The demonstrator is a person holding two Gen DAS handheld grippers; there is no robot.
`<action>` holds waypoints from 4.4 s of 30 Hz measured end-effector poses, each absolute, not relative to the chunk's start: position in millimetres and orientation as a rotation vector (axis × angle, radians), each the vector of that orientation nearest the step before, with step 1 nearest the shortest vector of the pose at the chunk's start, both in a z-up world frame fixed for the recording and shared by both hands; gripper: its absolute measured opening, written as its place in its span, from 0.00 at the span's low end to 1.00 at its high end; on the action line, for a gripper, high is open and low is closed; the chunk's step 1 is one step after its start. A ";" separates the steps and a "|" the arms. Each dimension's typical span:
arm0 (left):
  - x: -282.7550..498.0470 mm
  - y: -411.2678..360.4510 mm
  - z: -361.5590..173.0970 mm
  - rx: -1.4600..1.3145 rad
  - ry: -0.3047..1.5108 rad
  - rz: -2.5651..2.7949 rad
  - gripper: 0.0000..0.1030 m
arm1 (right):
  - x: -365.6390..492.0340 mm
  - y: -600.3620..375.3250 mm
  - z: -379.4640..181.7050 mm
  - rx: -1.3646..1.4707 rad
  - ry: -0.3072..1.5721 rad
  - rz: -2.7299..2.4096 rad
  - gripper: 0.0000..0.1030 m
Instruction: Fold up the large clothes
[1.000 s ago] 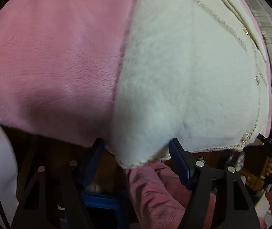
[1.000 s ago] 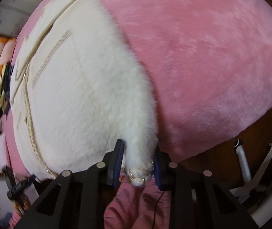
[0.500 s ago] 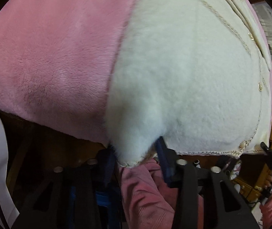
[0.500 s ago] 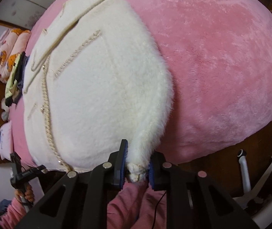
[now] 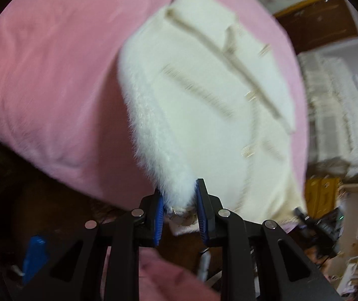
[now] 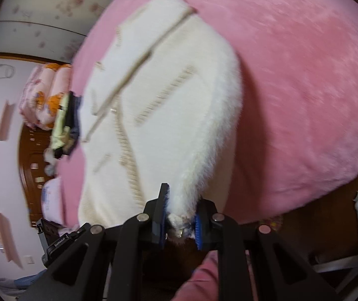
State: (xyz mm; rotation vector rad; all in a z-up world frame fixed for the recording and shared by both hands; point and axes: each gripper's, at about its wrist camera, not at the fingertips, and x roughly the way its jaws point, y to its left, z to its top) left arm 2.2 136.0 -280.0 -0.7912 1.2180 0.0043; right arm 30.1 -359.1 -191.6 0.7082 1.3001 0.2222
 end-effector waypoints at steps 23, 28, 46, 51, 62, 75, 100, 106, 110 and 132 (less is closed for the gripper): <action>172.2 212.3 -133.5 -1.062 0.701 -0.048 0.12 | 170.1 -338.6 -56.7 0.938 0.826 0.343 0.15; 220.2 228.6 -130.6 -1.044 0.689 -0.048 0.12 | 205.6 -339.9 -36.0 0.913 0.746 0.301 0.15; 386.8 248.2 -186.5 -1.010 0.658 0.089 0.12 | 384.7 -360.4 -93.5 0.890 0.752 0.215 0.15; 434.4 240.6 -227.1 -0.975 0.708 0.135 0.12 | 433.7 -344.6 -129.2 0.787 0.836 0.185 0.15; 471.0 266.8 -277.1 -1.004 0.814 0.279 0.18 | 474.8 -342.6 -186.3 0.723 0.967 0.080 0.18; 454.4 210.4 -216.5 -0.675 0.888 0.241 0.53 | 451.9 -322.0 -144.7 0.533 0.932 -0.009 0.33; 354.3 33.9 -289.3 -0.537 1.379 -0.143 0.14 | 295.0 -145.0 -214.7 0.223 1.216 0.486 0.00; 353.9 17.6 -320.4 -0.446 1.445 -0.056 0.13 | 307.2 -153.5 -242.9 0.320 1.286 0.489 0.00; 346.8 26.6 -317.4 -0.408 1.407 0.015 0.12 | 311.1 -155.9 -242.8 0.273 1.285 0.476 0.00; 289.7 165.7 -318.2 -0.365 1.374 0.448 0.06 | 275.3 -325.9 -239.9 0.198 1.224 -0.207 0.00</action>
